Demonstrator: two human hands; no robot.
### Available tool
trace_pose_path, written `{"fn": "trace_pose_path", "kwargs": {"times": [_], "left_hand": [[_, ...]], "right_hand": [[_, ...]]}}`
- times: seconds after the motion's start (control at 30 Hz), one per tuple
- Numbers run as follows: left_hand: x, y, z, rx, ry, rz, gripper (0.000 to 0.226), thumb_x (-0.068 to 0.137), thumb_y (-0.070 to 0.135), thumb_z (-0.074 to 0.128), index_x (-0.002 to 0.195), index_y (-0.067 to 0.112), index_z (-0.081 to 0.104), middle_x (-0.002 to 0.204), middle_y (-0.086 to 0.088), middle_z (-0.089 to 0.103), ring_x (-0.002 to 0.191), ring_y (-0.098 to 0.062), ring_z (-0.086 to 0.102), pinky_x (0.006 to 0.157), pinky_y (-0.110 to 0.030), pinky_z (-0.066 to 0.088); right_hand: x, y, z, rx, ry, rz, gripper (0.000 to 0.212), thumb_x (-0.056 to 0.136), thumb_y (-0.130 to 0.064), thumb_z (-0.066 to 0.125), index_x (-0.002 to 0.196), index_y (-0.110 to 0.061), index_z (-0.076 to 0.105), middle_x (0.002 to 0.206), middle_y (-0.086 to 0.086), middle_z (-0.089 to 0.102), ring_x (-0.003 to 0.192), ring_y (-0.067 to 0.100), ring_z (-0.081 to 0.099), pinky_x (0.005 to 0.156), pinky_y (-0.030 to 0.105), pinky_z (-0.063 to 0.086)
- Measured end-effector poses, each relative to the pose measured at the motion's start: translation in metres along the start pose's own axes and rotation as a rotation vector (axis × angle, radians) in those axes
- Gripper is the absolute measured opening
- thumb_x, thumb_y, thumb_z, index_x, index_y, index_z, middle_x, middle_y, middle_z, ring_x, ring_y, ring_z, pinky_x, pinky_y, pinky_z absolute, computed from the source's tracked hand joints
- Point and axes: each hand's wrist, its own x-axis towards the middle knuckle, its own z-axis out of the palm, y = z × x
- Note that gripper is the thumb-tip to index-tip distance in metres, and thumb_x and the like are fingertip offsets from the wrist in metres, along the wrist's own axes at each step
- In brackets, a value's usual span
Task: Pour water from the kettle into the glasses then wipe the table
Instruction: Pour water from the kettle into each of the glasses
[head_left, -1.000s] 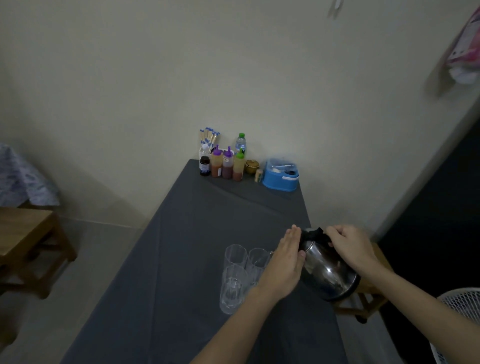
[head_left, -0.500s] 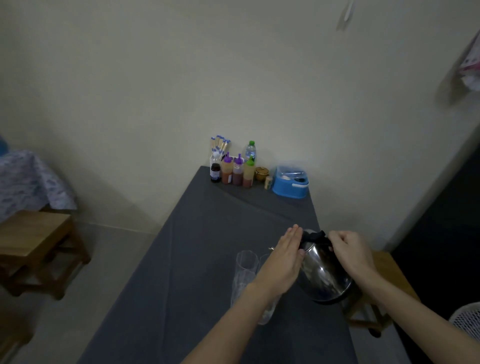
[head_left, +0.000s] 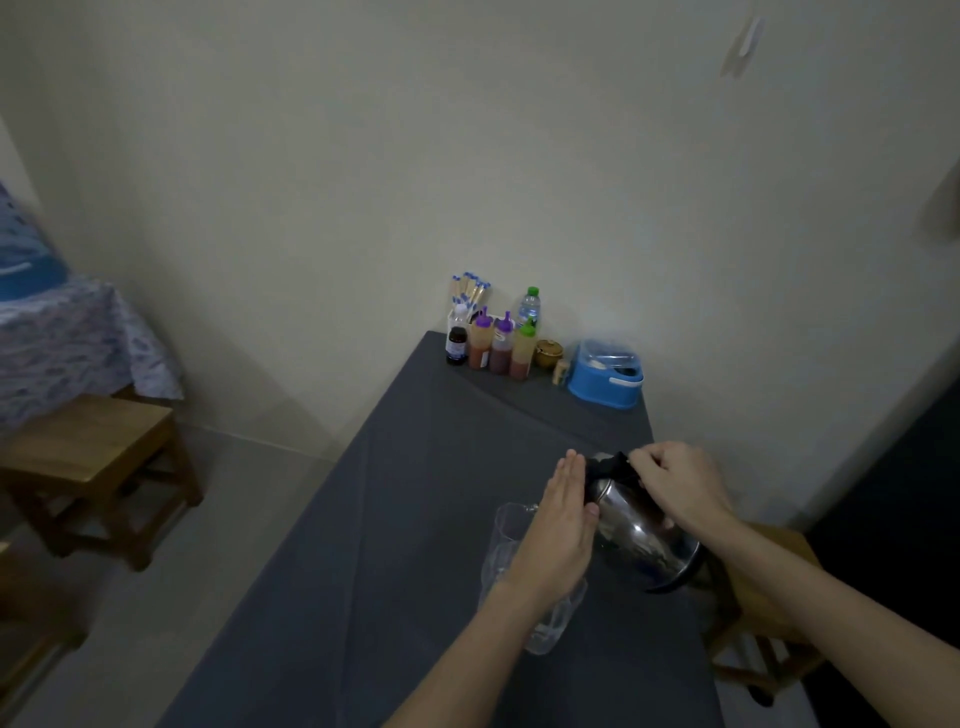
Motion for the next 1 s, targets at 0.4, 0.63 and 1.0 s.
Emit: {"fn": "trace_pose_path", "kwargs": {"times": [0.4,0.63,1.0], "left_hand": [[-0.003,0.0,0.003,-0.103,0.04,-0.042,0.059,0.104,0.026,0.028,0.152,0.014,-0.005,0.161,0.004,-0.008,0.145,-0.005,-0.009,0.116,-0.018,-0.002],[-0.003,0.001,0.002,-0.12,0.034,-0.048,0.061,0.104,0.027,0.028,0.151,0.014,-0.008,0.16,0.003,-0.011,0.145,-0.006,-0.011,0.117,-0.02,-0.002],[-0.005,-0.004,-0.001,-0.141,0.052,-0.071,0.063,0.104,0.027,0.028,0.15,0.017,-0.014,0.159,0.005,-0.016,0.144,-0.006,-0.015,0.12,-0.026,-0.001]], "right_hand": [[0.012,-0.012,-0.003,-0.147,-0.027,-0.104,0.039,0.09,-0.027,0.054,0.056,-0.013,0.065,0.05,0.001,0.059,0.049,0.01,0.054,0.045,0.021,0.029],[0.017,-0.017,-0.004,-0.209,-0.02,-0.167,0.035,0.091,-0.03,0.053,0.063,-0.016,0.069,0.056,-0.002,0.064,0.052,0.007,0.056,0.047,0.021,0.032],[0.03,-0.023,0.005,-0.311,-0.029,-0.235,0.038,0.087,-0.035,0.052,0.059,-0.013,0.067,0.053,-0.002,0.062,0.052,0.012,0.058,0.057,0.036,0.053]]}}
